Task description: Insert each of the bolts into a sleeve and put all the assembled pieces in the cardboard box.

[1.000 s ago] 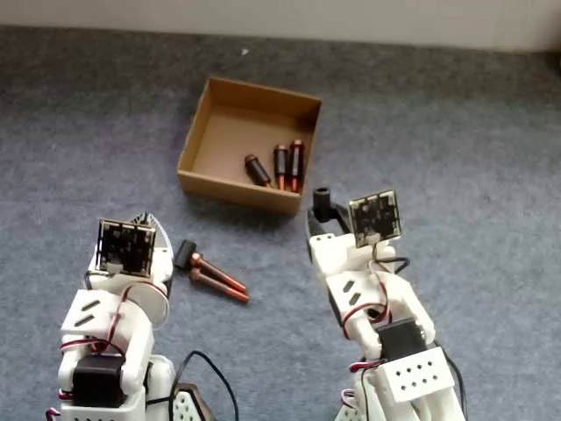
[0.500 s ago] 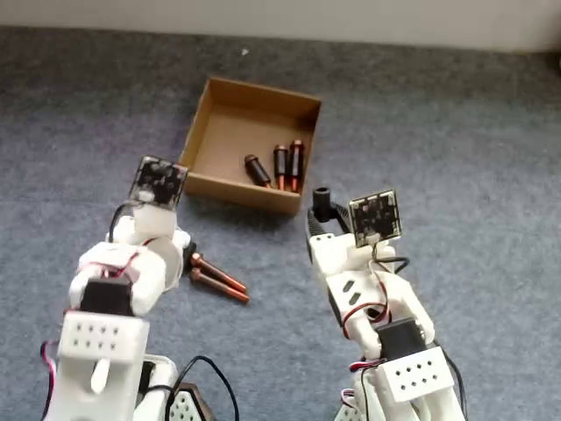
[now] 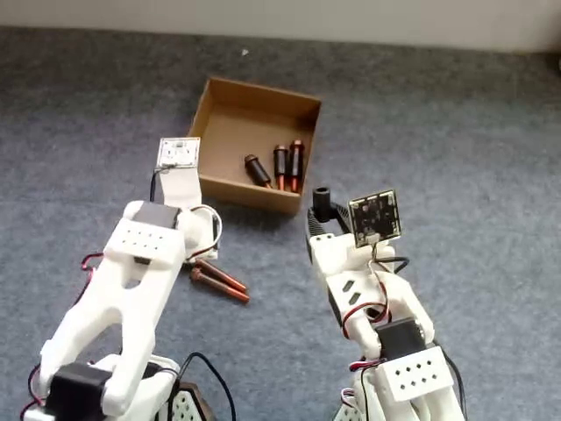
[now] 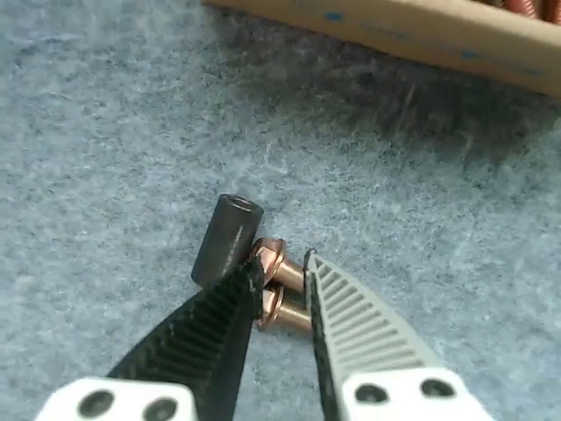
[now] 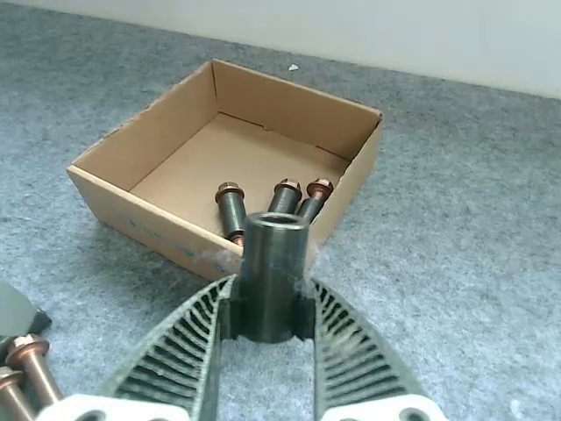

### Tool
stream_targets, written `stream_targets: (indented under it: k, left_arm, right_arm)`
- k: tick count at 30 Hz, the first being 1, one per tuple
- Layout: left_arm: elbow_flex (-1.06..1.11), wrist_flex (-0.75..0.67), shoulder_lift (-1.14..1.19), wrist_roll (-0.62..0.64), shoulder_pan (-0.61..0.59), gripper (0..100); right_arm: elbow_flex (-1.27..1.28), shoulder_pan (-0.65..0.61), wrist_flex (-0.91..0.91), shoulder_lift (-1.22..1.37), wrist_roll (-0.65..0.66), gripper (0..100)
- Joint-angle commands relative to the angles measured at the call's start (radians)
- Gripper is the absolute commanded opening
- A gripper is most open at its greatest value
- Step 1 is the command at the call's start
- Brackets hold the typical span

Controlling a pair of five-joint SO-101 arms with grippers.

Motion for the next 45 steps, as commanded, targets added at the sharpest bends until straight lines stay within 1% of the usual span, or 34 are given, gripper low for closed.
stream_targets:
  k: [1,3,7,10,15,17,18,22,33,40,42,45]
  left_arm:
    - [-0.067,0.0,0.031,0.023,0.013,4]
    - [-0.067,0.003,0.031,0.023,0.013,3]
    - [-0.062,0.003,0.039,0.037,0.013,8]
    - [-0.062,0.005,0.039,0.178,0.028,10]
    - [-0.061,0.005,0.039,0.505,0.104,10]
    - [-0.048,0.003,0.039,0.592,0.113,10]
    - [-0.039,0.0,0.039,0.612,0.113,10]
    - [-0.002,-0.003,0.039,0.64,0.113,10]
    - [0.082,-0.012,0.041,0.64,0.107,10]
    - [0.159,-0.172,0.041,0.638,0.105,10]
    - [0.156,-0.176,0.041,0.638,0.105,15]
    - [0.156,-0.181,0.041,0.638,0.105,27]
  right_arm:
    - [-0.012,0.007,-0.025,-0.022,0.0,0.8]
    - [-0.012,0.007,-0.025,-0.022,0.026,0.8]
    - [-0.012,0.007,-0.025,-0.022,0.034,0.8]
    - [-0.012,0.007,-0.025,-0.022,0.034,0.8]
    - [-0.012,0.007,-0.025,-0.022,0.037,0.8]
    - [-0.012,0.007,-0.025,-0.022,0.037,0.8]
    - [-0.012,0.007,-0.025,-0.022,0.037,0.8]
    - [-0.012,0.007,-0.025,-0.022,0.037,0.8]
    - [-0.012,0.007,-0.025,-0.022,0.038,0.8]
    - [-0.012,0.007,-0.025,-0.022,0.038,0.8]
    - [-0.012,0.007,-0.025,-0.022,0.038,0.8]
    - [-0.012,0.007,-0.025,-0.022,0.038,0.8]
